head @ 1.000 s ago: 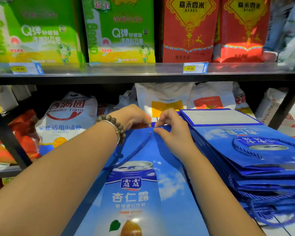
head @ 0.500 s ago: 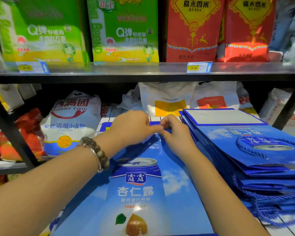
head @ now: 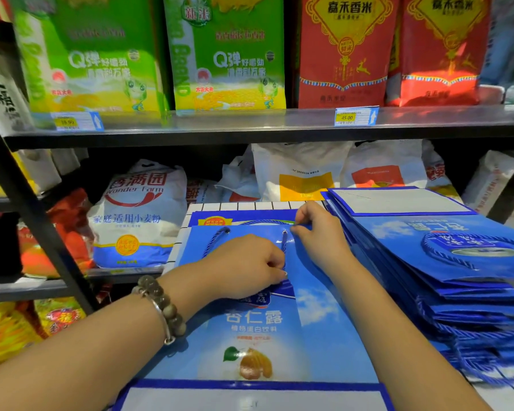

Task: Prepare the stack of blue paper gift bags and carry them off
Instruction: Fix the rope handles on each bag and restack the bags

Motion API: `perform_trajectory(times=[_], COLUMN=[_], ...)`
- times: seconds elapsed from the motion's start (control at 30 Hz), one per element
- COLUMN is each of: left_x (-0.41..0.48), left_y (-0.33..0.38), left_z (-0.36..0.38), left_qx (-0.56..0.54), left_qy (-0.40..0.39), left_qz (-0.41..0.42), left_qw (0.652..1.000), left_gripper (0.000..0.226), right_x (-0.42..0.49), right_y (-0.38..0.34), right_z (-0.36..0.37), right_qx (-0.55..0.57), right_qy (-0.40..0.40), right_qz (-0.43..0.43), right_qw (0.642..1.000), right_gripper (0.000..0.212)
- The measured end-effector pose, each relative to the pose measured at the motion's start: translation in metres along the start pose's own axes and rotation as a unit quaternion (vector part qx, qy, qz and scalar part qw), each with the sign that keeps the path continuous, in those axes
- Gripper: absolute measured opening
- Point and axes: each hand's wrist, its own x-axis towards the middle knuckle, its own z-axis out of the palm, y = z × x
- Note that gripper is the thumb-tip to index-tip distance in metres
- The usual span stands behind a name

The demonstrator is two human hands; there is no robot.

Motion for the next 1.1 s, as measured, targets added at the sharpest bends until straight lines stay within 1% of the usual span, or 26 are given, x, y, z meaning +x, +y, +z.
perform_trajectory(times=[0.1,0.17,0.23,0.3,0.33,0.37,0.4,0.43,0.47,0.5,0.57,0.63,0.73,0.77,0.83,0.87,0.9,0.97,1.0,1.07,1.1], left_x=[0.0,0.001,-0.001,-0.006,-0.009,-0.012,-0.014,-0.016,-0.016,-0.017,-0.019,-0.022,-0.026,-0.027,-0.029,-0.031,-0.032,-0.033,-0.034,-0.036,-0.036], left_y=[-0.005,-0.011,-0.024,-0.04,-0.049,-0.058,-0.066,-0.072,-0.078,-0.081,-0.083,-0.08,-0.072,-0.07,-0.068,-0.066,-0.066,-0.066,-0.068,-0.071,-0.073], left_z=[0.0,0.0,-0.001,-0.004,-0.005,-0.004,-0.004,-0.003,-0.002,-0.001,0.0,-0.001,-0.004,-0.006,-0.01,-0.013,-0.016,-0.02,-0.022,-0.029,-0.034], left_qx=[-0.052,-0.048,-0.014,0.027,0.032,0.016,-0.023,-0.073,-0.128,-0.176,-0.214,-0.215,-0.269,-0.282,-0.303,-0.313,-0.323,-0.342,-0.344,-0.363,-0.374], left_qy=[0.016,0.062,0.143,0.251,0.29,0.315,0.329,0.334,0.331,0.321,0.322,0.356,0.397,0.413,0.444,0.458,0.471,0.484,0.491,0.5,0.503], left_qz=[-0.016,-0.048,-0.107,-0.164,-0.192,-0.221,-0.246,-0.265,-0.279,-0.285,-0.278,-0.26,-0.2,-0.184,-0.17,-0.17,-0.174,-0.176,-0.172,-0.168,-0.17], left_qw=[0.998,0.996,0.984,0.954,0.937,0.923,0.911,0.901,0.892,0.886,0.879,0.871,0.854,0.846,0.826,0.814,0.803,0.786,0.782,0.769,0.76], left_gripper=[0.04,0.04,0.031,0.015,0.021,0.035,0.05,0.059,0.061,0.056,0.039,0.026,0.013,0.013,0.019,0.022,0.025,0.03,0.031,0.033,0.037], right_x=[-0.001,-0.002,-0.006,-0.009,-0.01,-0.011,-0.011,-0.011,-0.012,-0.013,-0.014,-0.014,-0.013,-0.013,-0.012,-0.011,-0.01,-0.007,-0.007,-0.013,-0.016], right_y=[0.0,-0.002,-0.005,-0.007,-0.009,-0.009,-0.01,-0.011,-0.012,-0.014,-0.016,-0.016,-0.014,-0.013,-0.018,-0.023,-0.03,-0.041,-0.045,-0.051,-0.052], right_z=[0.0,0.0,-0.001,-0.003,-0.003,-0.003,-0.004,-0.004,-0.005,-0.005,-0.005,-0.005,-0.006,-0.006,-0.009,-0.011,-0.013,-0.019,-0.022,-0.026,-0.028], right_qx=[-0.002,0.012,0.028,0.036,0.038,0.042,0.049,0.057,0.064,0.07,0.074,0.075,0.08,0.078,0.069,0.059,0.048,0.041,0.06,0.123,0.153], right_qy=[0.004,0.017,0.03,0.037,0.04,0.046,0.054,0.061,0.066,0.067,0.068,0.07,0.067,0.063,0.053,0.046,0.035,0.005,-0.021,-0.105,-0.139], right_qz=[0.001,-0.016,-0.037,-0.053,-0.059,-0.064,-0.069,-0.071,-0.069,-0.065,-0.059,-0.043,0.011,0.04,0.097,0.118,0.135,0.165,0.176,0.19,0.188], right_qw=[1.0,1.0,0.998,0.997,0.997,0.996,0.995,0.994,0.993,0.993,0.993,0.994,0.994,0.994,0.991,0.99,0.989,0.985,0.982,0.968,0.96], right_gripper=[0.017,0.019,0.028,0.034,0.034,0.034,0.034,0.034,0.034,0.035,0.034,0.032,0.02,0.023,0.044,0.049,0.048,0.038,0.032,0.021,0.02])
